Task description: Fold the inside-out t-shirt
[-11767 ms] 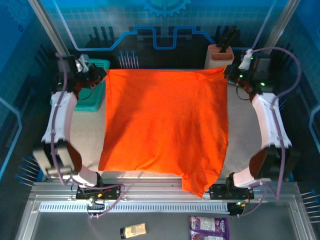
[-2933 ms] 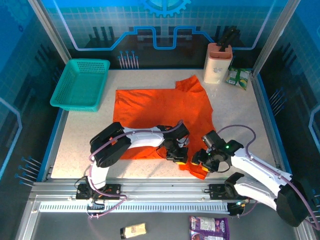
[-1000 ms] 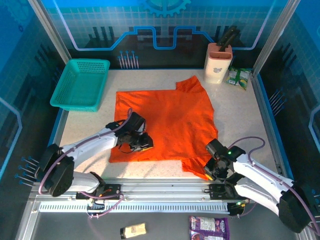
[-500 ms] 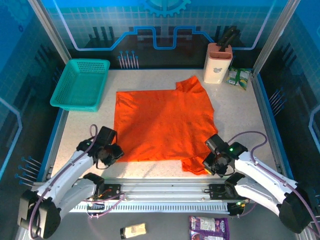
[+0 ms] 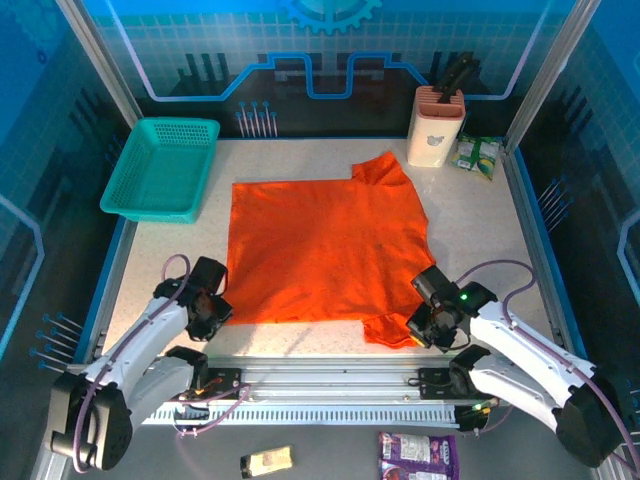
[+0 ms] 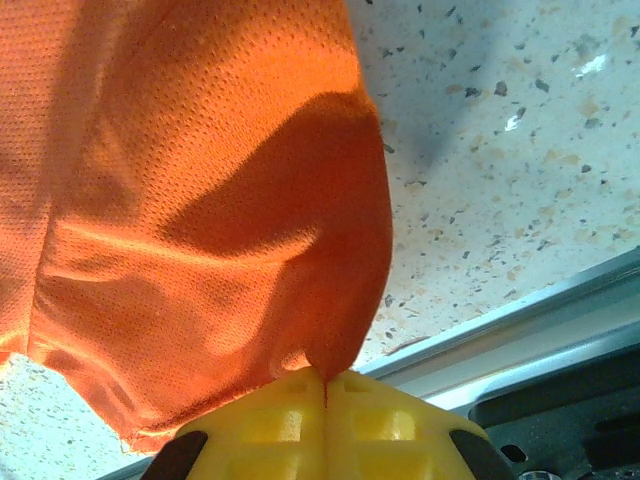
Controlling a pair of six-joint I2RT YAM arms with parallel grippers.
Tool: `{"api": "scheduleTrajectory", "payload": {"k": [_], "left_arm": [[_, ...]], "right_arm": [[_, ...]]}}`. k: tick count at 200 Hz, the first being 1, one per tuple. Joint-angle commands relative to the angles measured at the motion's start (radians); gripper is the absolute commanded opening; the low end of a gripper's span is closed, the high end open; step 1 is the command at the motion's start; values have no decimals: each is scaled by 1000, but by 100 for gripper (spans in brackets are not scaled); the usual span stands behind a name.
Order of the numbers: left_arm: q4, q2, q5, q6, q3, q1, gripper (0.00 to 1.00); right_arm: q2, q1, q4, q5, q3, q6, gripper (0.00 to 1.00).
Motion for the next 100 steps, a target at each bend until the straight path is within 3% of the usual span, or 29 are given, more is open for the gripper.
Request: {"api": "scheduleTrajectory", "payload": {"k": [1,65,100], "left_arm": [[33,11,22,-14,-23,24,30],[126,62,78,32,-44,66,29],[144,103,91,45,-45,77,18]], "right_arm": [[-16,-15,-45,22,35,-5,0],[-24,-17,-62,28,45,-4,0],[-36,-21,-76,34,51,1,0]]}}
